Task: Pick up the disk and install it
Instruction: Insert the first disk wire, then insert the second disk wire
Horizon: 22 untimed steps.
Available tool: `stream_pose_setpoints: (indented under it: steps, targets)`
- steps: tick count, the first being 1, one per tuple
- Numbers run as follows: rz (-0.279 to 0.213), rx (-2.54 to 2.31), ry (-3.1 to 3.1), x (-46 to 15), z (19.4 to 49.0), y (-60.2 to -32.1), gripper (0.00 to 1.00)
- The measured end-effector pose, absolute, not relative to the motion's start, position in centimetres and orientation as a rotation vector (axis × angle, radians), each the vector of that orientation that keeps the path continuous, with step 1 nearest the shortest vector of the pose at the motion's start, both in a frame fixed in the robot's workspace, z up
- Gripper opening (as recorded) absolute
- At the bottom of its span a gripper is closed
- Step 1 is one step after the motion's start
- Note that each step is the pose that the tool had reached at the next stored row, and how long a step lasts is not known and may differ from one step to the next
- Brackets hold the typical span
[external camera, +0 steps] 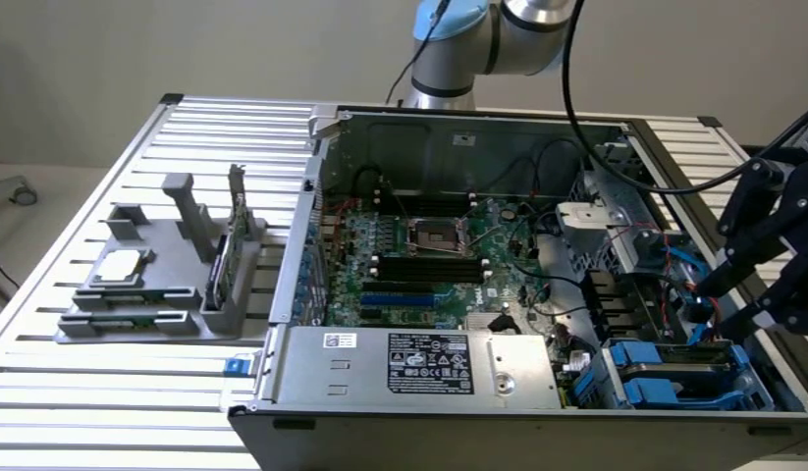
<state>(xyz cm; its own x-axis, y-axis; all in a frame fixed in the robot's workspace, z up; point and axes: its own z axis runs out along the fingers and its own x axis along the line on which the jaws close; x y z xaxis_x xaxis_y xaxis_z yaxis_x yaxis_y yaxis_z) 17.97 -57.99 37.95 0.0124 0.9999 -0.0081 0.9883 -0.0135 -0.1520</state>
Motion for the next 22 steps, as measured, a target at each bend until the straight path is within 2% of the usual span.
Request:
stream_pose_setpoints:
  steps: [22]
  targets:
    - [0.202,-2.173,-2.142,15.8,37.6,-57.6,0.42]
